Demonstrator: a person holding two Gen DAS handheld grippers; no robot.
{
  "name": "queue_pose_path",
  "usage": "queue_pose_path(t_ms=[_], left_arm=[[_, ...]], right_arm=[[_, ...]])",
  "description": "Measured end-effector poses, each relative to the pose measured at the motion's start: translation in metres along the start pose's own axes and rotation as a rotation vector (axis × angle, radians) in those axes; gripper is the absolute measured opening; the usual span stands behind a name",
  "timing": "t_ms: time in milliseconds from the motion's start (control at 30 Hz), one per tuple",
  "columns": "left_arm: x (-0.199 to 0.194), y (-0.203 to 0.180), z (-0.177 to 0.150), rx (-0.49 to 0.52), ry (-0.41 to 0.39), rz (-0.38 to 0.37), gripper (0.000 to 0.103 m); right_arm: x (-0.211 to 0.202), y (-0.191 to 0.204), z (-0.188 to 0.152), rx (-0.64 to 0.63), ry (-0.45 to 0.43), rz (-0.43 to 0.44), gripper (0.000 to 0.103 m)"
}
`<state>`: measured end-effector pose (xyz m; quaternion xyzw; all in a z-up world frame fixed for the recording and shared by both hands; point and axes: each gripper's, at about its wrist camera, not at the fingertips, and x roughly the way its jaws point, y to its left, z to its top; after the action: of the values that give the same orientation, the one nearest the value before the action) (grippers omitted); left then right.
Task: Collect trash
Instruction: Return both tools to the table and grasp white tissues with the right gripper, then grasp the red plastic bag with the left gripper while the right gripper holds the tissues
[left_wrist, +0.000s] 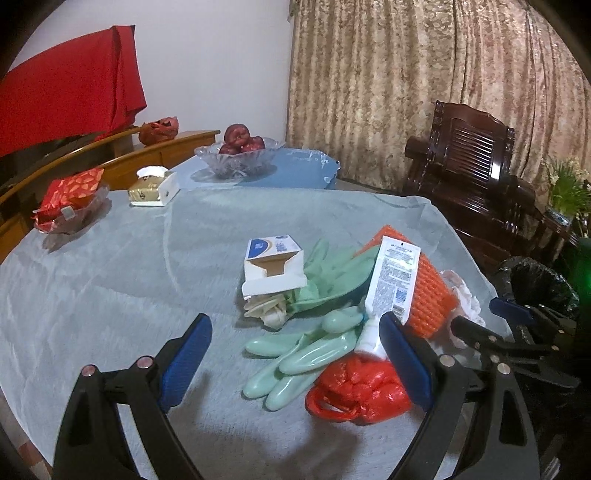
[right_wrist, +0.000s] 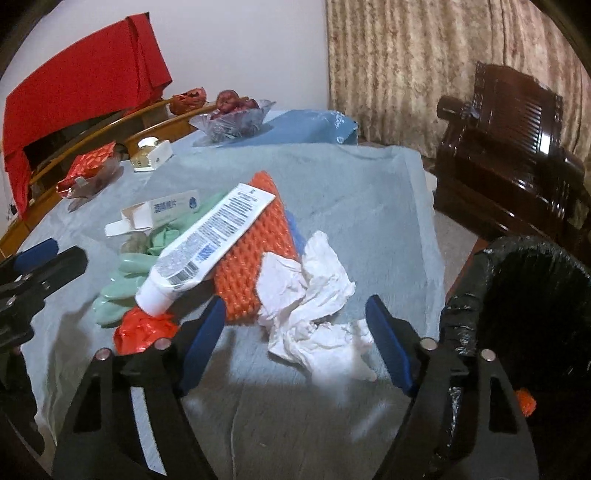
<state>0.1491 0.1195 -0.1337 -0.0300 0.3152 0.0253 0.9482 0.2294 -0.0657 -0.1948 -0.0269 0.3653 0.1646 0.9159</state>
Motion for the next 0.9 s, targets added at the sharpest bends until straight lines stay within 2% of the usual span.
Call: queue_pose_path(t_ms=[167, 267, 333, 433, 900], left_arm=[[0.004, 0.001, -0.003, -0.002, 0.015, -0.006, 0.090], [0.006, 0.000, -0.005, 0.001, 0.021, -0.010, 0.090], [0.007, -0.002, -0.005, 0.003, 0.025, -0.014, 0.090], [0.006, -0.004, -0.006, 0.004, 0.027, -0.020, 0.090], [0.011, -0.032, -0.025, 0.024, 0.082, -0.067, 0.090]], right_arm=[[0.012, 0.001, -0.005, -0.005, 0.047, 0.001, 0.055], [0.016, 0.001, -0.007, -0.004, 0.067, 0.010, 0.040], [0.017, 0.000, -0.008, 0.001, 0.075, 0.023, 0.025], [0.015, -0.002, -0.008, 0.003, 0.071, 0.031, 0.018], [-0.042, -0.009, -0.003, 0.010, -0.010, 0.061, 0.017]])
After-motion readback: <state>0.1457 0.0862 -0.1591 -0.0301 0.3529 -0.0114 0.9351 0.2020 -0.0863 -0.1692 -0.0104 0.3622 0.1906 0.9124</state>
